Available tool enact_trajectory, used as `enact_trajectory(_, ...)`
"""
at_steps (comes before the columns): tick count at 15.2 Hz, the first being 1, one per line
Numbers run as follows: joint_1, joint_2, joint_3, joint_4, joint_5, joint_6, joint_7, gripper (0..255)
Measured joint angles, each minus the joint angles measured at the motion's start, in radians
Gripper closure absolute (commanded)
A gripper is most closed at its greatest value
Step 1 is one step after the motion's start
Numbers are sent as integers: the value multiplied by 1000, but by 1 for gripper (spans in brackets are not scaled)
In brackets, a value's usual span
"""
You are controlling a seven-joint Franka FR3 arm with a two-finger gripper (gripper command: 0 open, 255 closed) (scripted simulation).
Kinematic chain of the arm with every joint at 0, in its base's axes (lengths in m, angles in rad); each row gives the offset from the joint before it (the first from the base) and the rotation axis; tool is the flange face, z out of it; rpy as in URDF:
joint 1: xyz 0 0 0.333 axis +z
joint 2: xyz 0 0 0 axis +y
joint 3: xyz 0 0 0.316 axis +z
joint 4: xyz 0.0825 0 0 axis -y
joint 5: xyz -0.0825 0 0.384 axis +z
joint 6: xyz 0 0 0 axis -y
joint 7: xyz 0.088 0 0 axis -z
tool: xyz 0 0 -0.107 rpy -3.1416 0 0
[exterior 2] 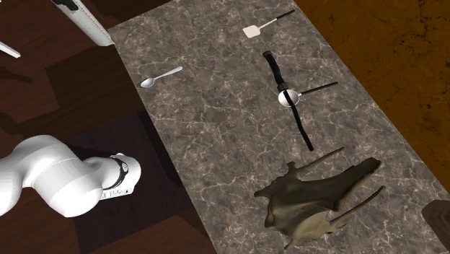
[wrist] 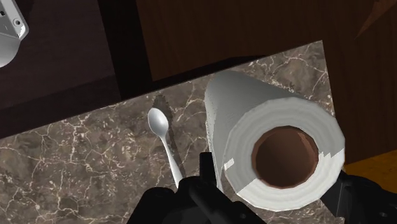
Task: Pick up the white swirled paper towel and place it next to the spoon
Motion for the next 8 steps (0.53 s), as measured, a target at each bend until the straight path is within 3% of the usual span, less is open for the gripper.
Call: enact_trajectory(8,8,-9,11,-114,13,105,-11,255)
